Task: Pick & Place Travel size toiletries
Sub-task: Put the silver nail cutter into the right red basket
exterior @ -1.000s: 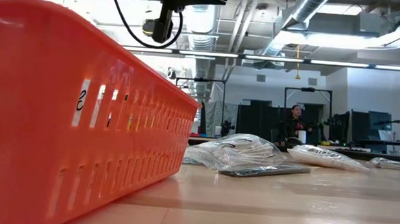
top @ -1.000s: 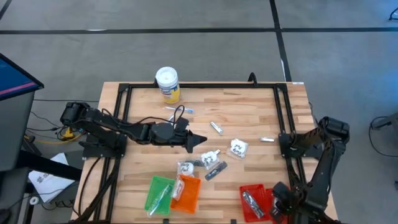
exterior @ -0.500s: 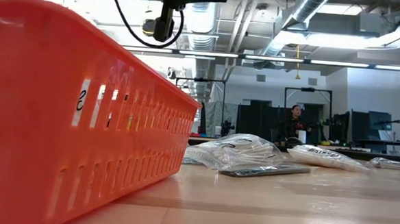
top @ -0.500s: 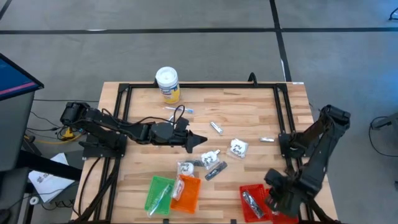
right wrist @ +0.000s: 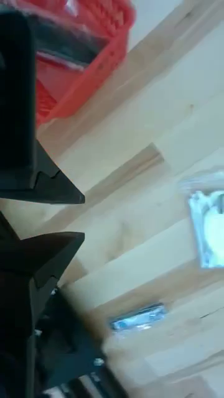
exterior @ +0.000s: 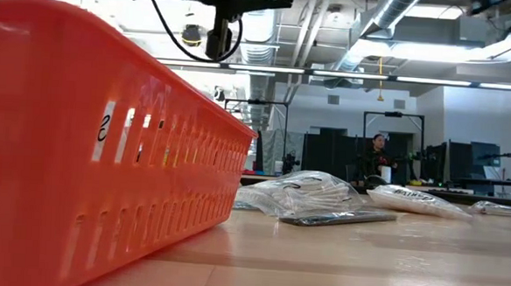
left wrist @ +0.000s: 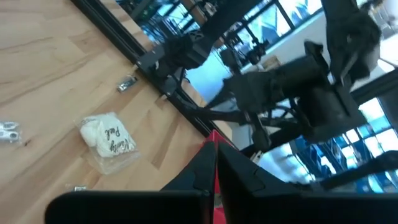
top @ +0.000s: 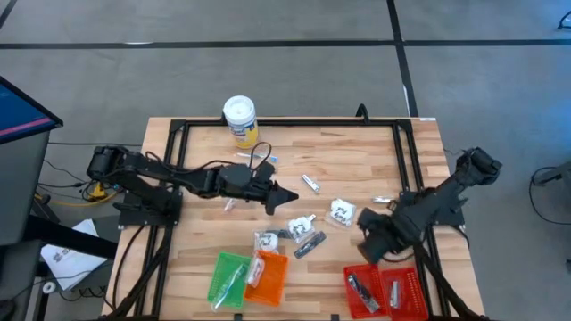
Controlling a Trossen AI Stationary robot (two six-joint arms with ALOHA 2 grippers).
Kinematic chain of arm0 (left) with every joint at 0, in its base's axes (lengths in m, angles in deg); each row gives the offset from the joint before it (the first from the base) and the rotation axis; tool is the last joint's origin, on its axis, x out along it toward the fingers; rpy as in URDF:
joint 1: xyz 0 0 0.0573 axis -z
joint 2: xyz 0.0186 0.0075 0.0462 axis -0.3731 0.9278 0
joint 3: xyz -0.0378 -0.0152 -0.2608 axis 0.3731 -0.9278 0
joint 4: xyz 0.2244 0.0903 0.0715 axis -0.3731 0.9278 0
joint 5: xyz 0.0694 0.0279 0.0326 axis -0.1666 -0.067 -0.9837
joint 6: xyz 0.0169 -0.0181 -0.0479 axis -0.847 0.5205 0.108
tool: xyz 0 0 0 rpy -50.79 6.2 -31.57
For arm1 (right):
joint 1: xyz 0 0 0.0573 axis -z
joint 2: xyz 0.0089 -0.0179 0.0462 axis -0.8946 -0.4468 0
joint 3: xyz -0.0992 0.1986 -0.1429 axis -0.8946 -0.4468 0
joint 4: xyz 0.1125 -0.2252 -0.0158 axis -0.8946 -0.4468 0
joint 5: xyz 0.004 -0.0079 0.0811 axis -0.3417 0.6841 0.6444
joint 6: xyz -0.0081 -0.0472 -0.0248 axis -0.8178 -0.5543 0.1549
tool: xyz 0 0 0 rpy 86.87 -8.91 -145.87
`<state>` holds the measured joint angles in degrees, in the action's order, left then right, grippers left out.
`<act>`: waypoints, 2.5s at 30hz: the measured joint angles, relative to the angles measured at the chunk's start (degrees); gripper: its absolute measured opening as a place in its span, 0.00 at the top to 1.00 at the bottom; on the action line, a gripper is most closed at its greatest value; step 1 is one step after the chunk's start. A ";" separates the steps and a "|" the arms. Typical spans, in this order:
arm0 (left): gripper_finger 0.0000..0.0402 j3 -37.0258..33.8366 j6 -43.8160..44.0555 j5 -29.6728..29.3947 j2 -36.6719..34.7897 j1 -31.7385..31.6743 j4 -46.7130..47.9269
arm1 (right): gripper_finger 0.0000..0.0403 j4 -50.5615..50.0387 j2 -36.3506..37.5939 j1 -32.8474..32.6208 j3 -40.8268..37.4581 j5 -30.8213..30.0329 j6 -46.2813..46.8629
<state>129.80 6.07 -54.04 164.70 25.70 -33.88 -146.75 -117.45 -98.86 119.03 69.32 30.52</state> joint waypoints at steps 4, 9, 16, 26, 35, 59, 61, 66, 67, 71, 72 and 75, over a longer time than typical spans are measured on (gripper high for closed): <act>0.98 0.00 -3.40 6.23 0.00 -3.24 0.08 | 0.81 2.37 2.30 7.32 0.00 -0.39 -5.83; 0.98 0.00 -8.51 14.43 0.00 -7.50 0.24 | 0.81 3.10 6.60 15.71 -2.08 -3.30 -10.89; 0.98 0.00 -9.35 21.62 0.00 -11.04 0.50 | 0.81 14.45 17.37 23.87 -16.01 2.54 -16.66; 0.98 -0.02 -10.83 22.51 0.00 -11.18 0.69 | 0.80 6.77 23.64 28.01 -22.21 2.94 -27.86; 0.98 -0.02 -12.36 22.52 -0.02 -13.35 0.75 | 0.57 11.18 20.64 35.14 -25.12 7.46 -38.37; 0.98 -0.02 -12.34 22.53 -0.04 -14.43 1.83 | 0.44 16.61 5.98 53.38 -31.04 11.96 -19.31; 0.98 -0.02 -12.28 22.53 -0.04 -14.34 1.86 | 0.44 17.62 3.88 54.19 -31.04 11.97 -18.03; 0.98 -0.02 -11.86 22.53 -0.04 -14.17 1.94 | 0.44 19.03 0.07 54.93 -31.01 12.55 -19.41; 0.98 -0.02 -11.81 22.73 -0.04 -14.17 1.94 | 0.44 19.53 -0.57 54.79 -31.03 13.15 -20.36; 0.98 -0.02 -11.66 23.71 -0.04 -14.17 1.96 | 0.45 22.80 -1.79 53.53 -31.59 15.32 -21.99; 0.98 -0.02 -11.67 23.76 -0.04 -14.17 1.96 | 0.45 23.28 -1.76 53.24 -31.71 15.86 -21.84; 0.98 -0.02 -11.68 23.76 -0.04 -14.17 1.98 | 0.45 25.04 -1.60 52.36 -31.54 17.82 -19.73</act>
<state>129.78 -5.60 -30.29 164.66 11.54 -31.90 -121.71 -119.06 -46.49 87.48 87.14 10.79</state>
